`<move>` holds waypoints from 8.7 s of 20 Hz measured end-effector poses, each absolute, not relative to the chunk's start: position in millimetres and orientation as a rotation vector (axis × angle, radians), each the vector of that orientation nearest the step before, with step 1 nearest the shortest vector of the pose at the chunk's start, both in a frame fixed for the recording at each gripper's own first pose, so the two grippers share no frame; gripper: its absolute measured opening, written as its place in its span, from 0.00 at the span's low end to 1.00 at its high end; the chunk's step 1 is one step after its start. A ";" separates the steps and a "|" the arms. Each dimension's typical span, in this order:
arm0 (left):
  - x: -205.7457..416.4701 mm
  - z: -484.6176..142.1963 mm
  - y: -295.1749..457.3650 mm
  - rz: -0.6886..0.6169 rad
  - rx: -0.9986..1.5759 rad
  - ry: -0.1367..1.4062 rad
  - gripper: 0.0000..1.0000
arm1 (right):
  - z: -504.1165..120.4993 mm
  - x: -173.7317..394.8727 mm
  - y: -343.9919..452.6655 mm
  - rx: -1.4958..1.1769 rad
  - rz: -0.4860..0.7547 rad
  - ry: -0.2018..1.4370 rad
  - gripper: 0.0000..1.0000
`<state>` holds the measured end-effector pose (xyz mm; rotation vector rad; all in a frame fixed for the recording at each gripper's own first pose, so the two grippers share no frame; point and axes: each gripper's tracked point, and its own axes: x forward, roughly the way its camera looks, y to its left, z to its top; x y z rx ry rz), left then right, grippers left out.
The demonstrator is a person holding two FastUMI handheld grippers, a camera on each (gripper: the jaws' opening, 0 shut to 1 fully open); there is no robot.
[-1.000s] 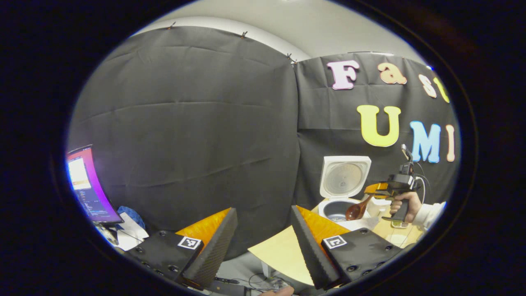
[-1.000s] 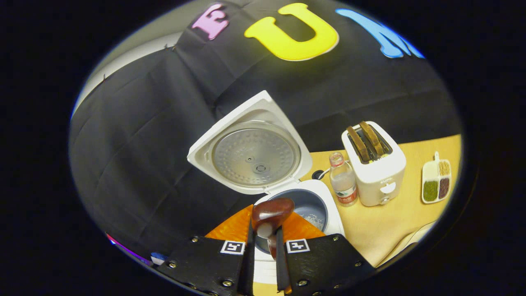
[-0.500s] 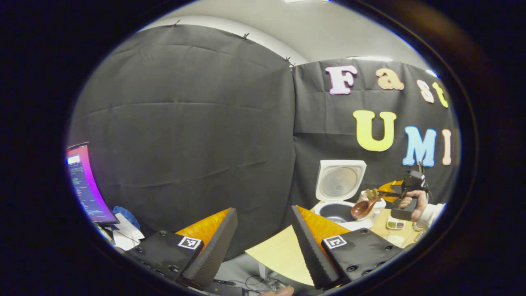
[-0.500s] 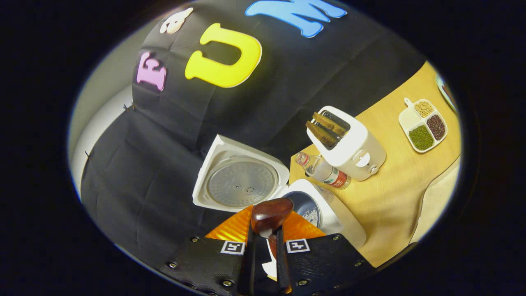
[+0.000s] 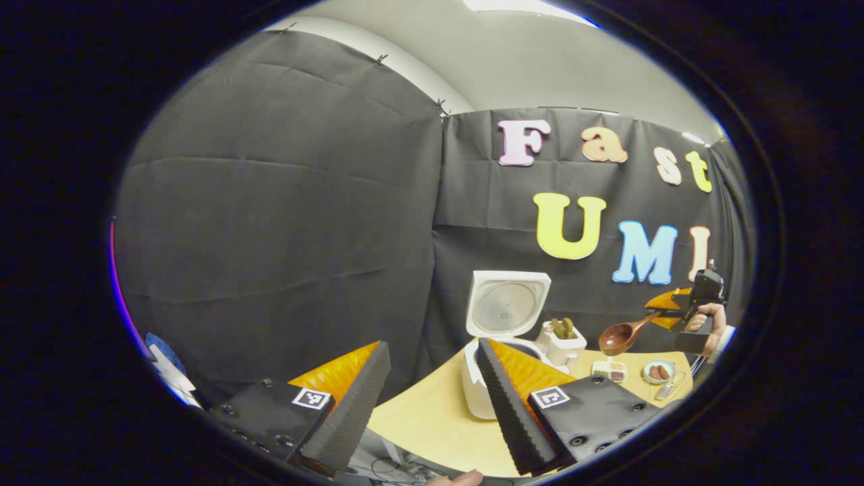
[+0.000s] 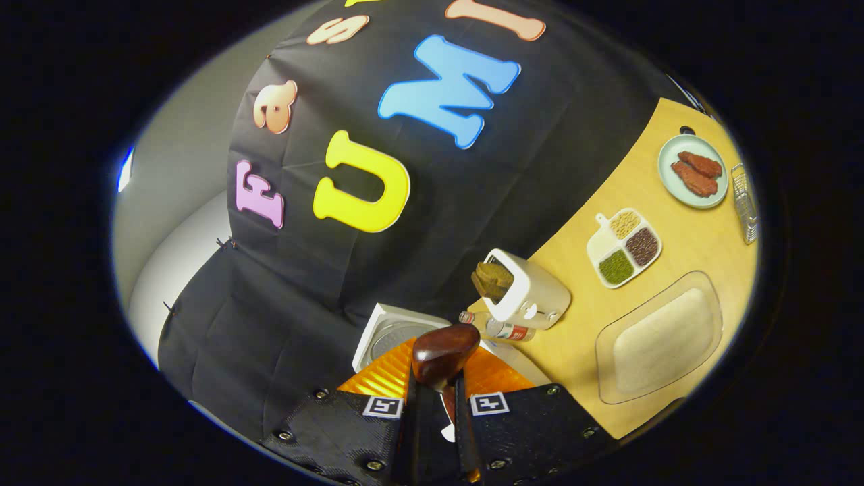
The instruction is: Close the left gripper, press the button to open the rice cooker; take a wooden spoon from the chopstick holder with the right hand, scoop a spoonful of rice and pour it into the rice cooker, then put the wooden spoon back into the chopstick holder.
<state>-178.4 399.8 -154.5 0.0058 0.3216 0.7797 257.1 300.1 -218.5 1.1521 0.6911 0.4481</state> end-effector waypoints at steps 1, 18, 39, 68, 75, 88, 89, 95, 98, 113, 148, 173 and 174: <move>-175.9 -156.9 396.8 0.769 0.007 0.323 0.90 | -218.4 255.8 280.9 1.159 0.424 0.681 0.22; -62.5 -164.6 234.8 0.706 0.083 0.384 0.90 | -338.1 288.6 -45.4 1.241 0.082 0.640 0.22; -32.6 -178.4 139.6 0.735 0.198 0.484 0.94 | -490.1 285.5 -45.6 0.531 0.083 0.775 0.22; 8.4 -174.0 166.2 0.679 0.142 0.386 0.94 | -279.3 222.7 -86.2 0.214 0.048 0.216 0.96; 47.6 -150.4 253.6 0.627 0.082 0.254 0.93 | -202.4 176.5 -11.8 0.132 0.057 0.131 0.96; 188.0 -194.7 472.8 0.608 -0.047 0.126 0.88 | -125.5 90.1 163.4 -0.152 0.074 0.066 0.96; 199.9 -204.4 485.6 0.621 -0.056 0.134 0.87 | -124.5 88.8 171.4 -0.151 0.083 0.074 0.97; 283.8 -245.3 550.9 0.655 -0.040 0.180 0.93 | -140.7 87.2 200.9 -0.171 0.136 0.143 0.97; 310.2 -284.1 582.6 0.697 -0.092 0.271 1.00 | -140.4 90.1 195.5 -0.180 0.115 0.143 0.97; 296.6 -328.9 570.8 0.722 0.032 0.458 0.95 | -164.0 77.1 195.1 -0.122 0.095 0.223 0.97; 108.9 -450.5 425.7 0.671 -0.286 0.641 0.96 | -175.0 46.4 190.0 -0.121 0.150 0.252 0.98; -14.9 -14.2 92.9 0.249 -0.007 0.049 0.99 | 5.3 -2.0 -11.3 -0.042 0.102 -0.081 0.97; -18.6 -10.9 97.8 0.249 -0.002 0.044 0.89 | 4.3 -1.1 -6.5 -0.018 0.110 -0.072 0.97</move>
